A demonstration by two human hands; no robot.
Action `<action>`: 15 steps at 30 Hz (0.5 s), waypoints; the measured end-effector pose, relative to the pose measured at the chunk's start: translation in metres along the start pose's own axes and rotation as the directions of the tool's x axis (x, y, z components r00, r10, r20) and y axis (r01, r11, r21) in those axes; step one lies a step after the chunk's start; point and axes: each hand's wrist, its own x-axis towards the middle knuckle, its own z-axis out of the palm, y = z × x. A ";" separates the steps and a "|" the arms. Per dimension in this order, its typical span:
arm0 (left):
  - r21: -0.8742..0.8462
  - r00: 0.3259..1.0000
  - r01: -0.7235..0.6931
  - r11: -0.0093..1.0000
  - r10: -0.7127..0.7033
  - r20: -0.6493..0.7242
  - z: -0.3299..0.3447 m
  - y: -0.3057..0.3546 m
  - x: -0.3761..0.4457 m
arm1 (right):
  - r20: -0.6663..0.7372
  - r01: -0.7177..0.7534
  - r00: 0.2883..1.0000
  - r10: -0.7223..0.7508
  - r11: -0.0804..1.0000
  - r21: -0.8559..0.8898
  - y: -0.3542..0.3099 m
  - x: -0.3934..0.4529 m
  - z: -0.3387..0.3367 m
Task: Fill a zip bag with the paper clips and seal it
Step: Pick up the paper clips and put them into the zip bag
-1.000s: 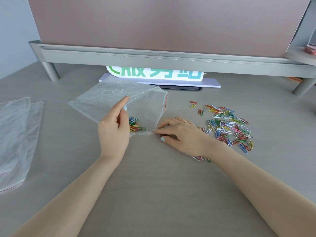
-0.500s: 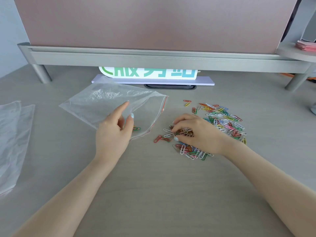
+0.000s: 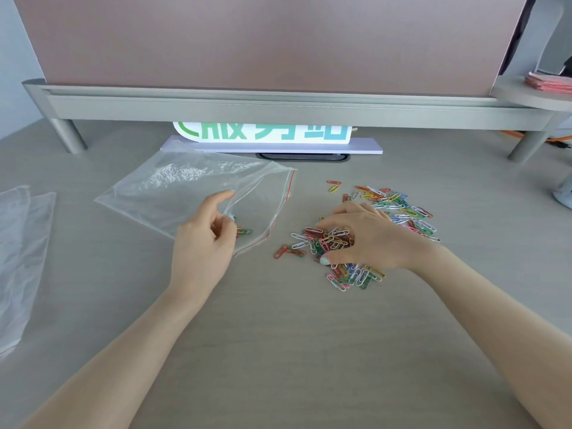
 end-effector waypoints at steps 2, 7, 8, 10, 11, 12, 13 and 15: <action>-0.056 1.000 -0.004 0.998 0.003 -0.021 0.000 0.001 0.000 | 0.013 0.006 1.000 -0.006 0.998 0.058 0.002 0.001 -0.001; -0.124 0.998 0.004 0.992 -0.012 -0.057 -0.002 0.003 0.000 | -0.016 0.007 1.000 -0.005 0.991 0.134 -0.002 0.001 -0.002; -0.125 0.998 0.006 0.992 -0.014 -0.059 -0.001 0.003 0.000 | -0.022 0.009 1.000 -0.006 0.991 0.136 -0.003 0.001 -0.002; -0.123 0.998 0.010 0.992 -0.017 -0.062 -0.001 0.003 0.000 | -0.035 0.021 0.999 -0.017 0.990 0.137 -0.004 0.000 -0.002; -0.122 0.998 0.011 0.992 -0.019 -0.063 -0.001 0.003 0.000 | -0.042 0.026 0.999 -0.020 0.991 0.132 -0.005 0.000 -0.003; -0.124 0.998 0.012 0.992 -0.020 -0.062 -0.001 0.003 0.000 | -0.049 0.027 0.999 -0.021 0.992 0.124 -0.005 0.000 -0.003; -0.126 0.998 0.012 0.992 -0.020 -0.061 -0.001 0.003 -0.001 | -0.056 0.027 0.998 -0.020 0.993 0.113 -0.006 0.000 -0.003; -0.128 0.998 0.014 0.992 -0.022 -0.059 0.000 0.003 0.000 | -0.074 0.029 0.997 -0.022 0.995 0.094 -0.007 0.000 -0.003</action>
